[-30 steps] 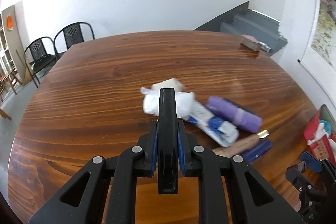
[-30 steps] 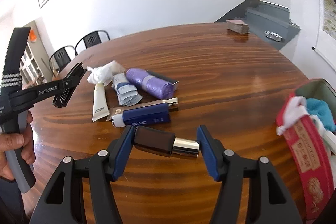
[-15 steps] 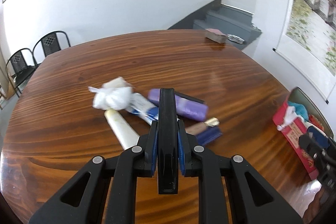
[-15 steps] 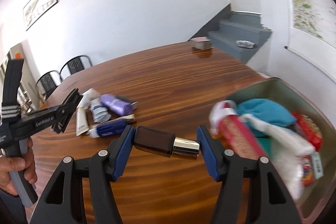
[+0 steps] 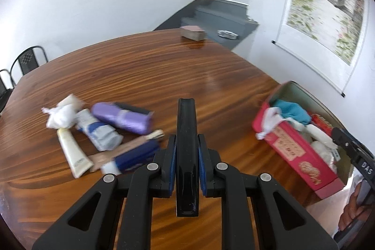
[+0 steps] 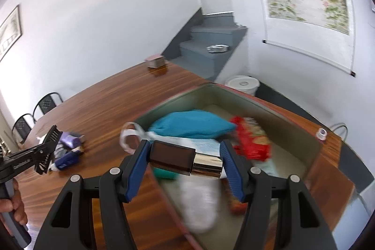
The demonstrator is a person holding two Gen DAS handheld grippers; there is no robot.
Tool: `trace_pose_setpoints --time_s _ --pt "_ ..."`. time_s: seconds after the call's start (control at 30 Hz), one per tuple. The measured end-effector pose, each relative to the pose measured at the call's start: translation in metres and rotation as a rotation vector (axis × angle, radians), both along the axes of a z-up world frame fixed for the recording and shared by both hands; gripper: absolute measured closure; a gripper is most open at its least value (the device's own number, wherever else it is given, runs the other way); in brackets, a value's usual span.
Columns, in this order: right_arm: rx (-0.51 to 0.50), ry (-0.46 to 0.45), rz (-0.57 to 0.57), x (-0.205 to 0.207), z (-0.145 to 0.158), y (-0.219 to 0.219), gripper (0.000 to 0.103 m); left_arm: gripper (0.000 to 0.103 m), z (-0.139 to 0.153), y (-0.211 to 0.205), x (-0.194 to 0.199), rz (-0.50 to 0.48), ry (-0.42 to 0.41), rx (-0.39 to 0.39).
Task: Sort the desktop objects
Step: 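Carry the comb and perfume bottle into the pink tin and release them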
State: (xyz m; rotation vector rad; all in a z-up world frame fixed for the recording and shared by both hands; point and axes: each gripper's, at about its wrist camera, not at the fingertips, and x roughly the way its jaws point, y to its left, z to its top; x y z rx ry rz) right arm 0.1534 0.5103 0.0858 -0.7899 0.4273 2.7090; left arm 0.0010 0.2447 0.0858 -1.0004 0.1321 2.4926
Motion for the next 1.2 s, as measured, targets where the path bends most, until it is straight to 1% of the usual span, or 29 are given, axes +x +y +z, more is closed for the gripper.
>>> trace_pose_setpoints --time_s 0.23,0.5,0.6,0.7,0.9,1.2 --pt "-0.014 -0.009 -0.033 0.010 -0.007 0.023 0.037 0.085 0.006 0.052 0.015 -0.113 0.008 -0.001" --pt "-0.024 0.000 -0.025 0.017 -0.009 0.033 0.037 0.085 0.015 0.100 0.026 -0.214 0.010 0.010" --pt "-0.015 0.013 -0.025 0.021 -0.007 0.036 0.032 0.085 0.017 0.117 0.030 -0.250 0.014 0.011" --pt "-0.008 0.021 -0.032 0.023 -0.007 0.039 0.031 0.085 0.017 0.132 0.034 -0.284 0.010 0.014" --pt "-0.016 0.032 -0.042 0.027 -0.007 0.044 0.031 0.085 0.012 0.157 0.033 -0.334 -0.008 0.017" --pt "-0.025 0.032 -0.048 0.028 -0.008 0.047 0.031 0.085 -0.006 0.190 0.021 -0.384 -0.068 0.023"
